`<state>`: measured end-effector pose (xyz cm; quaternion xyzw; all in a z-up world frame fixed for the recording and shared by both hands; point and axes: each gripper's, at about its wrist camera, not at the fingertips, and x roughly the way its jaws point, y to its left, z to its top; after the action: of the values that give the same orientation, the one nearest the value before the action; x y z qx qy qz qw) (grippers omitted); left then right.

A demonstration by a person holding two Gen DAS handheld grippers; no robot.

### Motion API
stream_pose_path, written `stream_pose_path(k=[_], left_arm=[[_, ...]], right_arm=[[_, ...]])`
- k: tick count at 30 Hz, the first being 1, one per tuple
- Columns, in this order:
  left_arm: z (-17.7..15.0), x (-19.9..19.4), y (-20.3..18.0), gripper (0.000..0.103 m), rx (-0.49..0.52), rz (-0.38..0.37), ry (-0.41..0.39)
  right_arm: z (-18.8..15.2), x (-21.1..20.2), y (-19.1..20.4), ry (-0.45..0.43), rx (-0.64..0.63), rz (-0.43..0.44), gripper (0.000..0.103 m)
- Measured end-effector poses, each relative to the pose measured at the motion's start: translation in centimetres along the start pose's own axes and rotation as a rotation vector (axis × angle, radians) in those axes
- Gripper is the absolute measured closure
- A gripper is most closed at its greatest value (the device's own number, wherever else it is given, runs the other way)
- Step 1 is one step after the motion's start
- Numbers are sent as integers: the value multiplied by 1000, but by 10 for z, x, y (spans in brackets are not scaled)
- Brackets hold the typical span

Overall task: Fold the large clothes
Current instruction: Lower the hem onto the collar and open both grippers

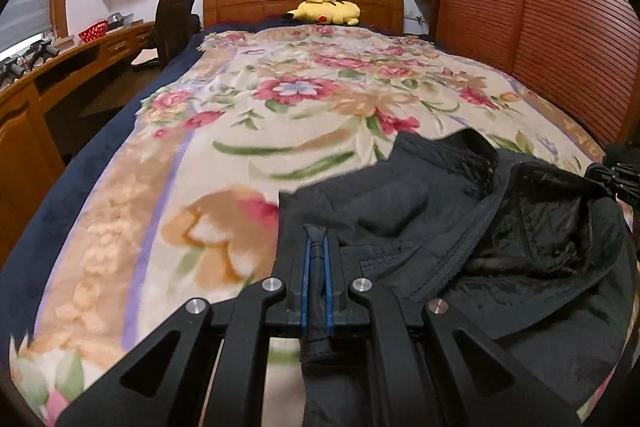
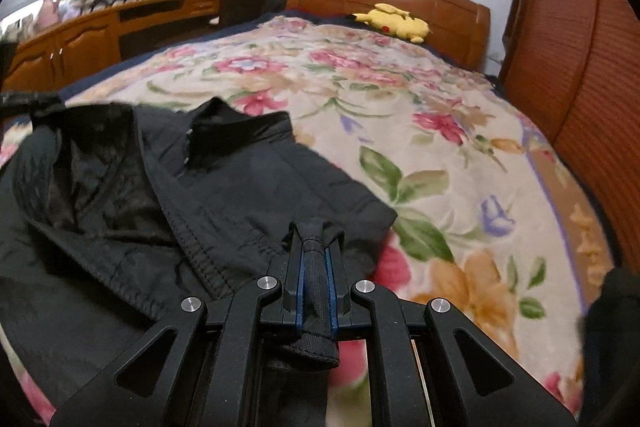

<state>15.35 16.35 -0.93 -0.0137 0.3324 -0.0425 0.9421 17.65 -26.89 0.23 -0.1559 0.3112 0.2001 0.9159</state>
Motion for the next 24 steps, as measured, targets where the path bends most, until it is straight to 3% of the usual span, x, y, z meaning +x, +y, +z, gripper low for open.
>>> stream_pose_path(k=[7,12,16,17,19,20,21,24], left_arm=[[54,33,8,100,-17,29,-38],[84,54,13,100,-53,40,-29],[84,61,15,97,-45,15,32],[81,60,14,95,-36,8,42],[72,52,13,90,-12,10,44],[69,48,13,86,-4,16,44],[63,42,12,83,5,24,46],[45,23,10,79,24,25,46]], right_arm=[[57,36,-32,-48,64,-18,97],[100,94,-58,26,115,-73,97],[103,123,-67,111,154,-80,96],[102,123,-67,115,160,-82,91],[96,118,-66,109,159,-108,71],[94,112,-67,99,163,-135,45],[92,108,-69,87,176,-133,25],[81,89,-76,97,201,-109,21]])
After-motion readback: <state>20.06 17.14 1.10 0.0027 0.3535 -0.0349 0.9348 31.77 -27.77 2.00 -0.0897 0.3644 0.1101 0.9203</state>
